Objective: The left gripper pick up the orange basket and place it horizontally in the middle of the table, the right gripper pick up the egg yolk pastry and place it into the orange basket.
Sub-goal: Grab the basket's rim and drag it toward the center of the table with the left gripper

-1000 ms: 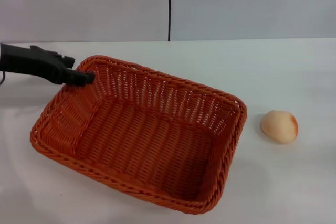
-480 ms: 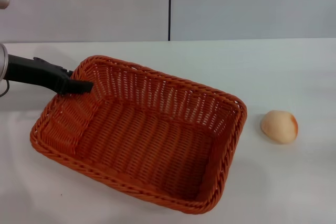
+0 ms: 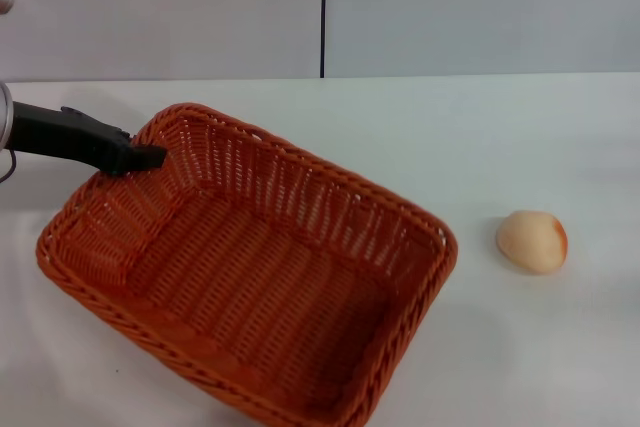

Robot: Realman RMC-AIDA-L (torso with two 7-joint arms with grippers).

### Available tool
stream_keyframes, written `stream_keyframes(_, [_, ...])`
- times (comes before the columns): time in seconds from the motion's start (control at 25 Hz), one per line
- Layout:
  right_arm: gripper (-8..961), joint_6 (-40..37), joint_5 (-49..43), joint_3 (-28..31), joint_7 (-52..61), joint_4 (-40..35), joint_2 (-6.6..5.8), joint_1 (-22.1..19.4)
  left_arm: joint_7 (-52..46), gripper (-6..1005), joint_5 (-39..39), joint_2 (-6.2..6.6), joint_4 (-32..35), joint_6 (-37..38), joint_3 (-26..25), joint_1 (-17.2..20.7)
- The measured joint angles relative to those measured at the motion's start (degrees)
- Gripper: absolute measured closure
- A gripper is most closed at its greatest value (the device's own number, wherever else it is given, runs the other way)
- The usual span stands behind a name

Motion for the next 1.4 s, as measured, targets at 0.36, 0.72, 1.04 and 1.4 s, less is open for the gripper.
stream_keyframes(0.36, [170,0.21,0.0,0.0,0.0,0.2,0.02,-0.03,-2.86,814,-3.67,0.02,-0.06,0.36,-0.65,0.11])
stream_keyframes(0.72, [171,0.95,0.0,0.0,0.0,0.34,0.02,-0.06,-10.38,820,-7.29,-0.05,1.39,1.8,-2.58,0.71])
stream_keyframes(1.04, [170,1.82,0.0,0.0,0.0,0.44,0.09,0.01,-21.22,819,-14.33,-0.04,1.54,-0.56,-4.87,4.45])
stream_keyframes(1.4, [171,2.77,0.0,0.0,0.0,0.66,0.11,0.41,-22.36,819,-22.52,-0.21,2.03,-0.77,-4.51,11.54])
